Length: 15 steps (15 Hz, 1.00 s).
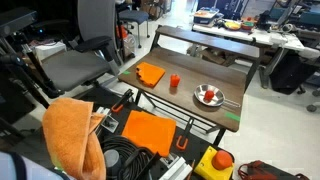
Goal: Remove the orange object from the pan
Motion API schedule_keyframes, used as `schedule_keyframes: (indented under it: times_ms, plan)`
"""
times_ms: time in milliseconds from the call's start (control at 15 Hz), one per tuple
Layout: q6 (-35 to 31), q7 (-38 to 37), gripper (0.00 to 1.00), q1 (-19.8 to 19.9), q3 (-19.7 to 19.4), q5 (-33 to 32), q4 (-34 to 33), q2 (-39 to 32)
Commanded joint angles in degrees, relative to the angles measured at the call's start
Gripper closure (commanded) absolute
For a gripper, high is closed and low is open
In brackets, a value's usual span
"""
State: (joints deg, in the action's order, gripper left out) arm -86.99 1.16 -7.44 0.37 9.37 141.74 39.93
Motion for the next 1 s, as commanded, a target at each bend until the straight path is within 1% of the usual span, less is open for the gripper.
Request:
schedule_keyframes:
  times_ms: [0, 867, 933]
  plan:
    - [0.2, 0.6, 0.0, 1.3, 1.0, 0.5, -0.1, 0.0]
    - [0.2, 0.6, 0.0, 1.3, 1.0, 0.5, -0.1, 0.0]
    - [-1.9, -0.2, 0.0, 1.9, 1.2, 0.1, 0.0, -0.7]
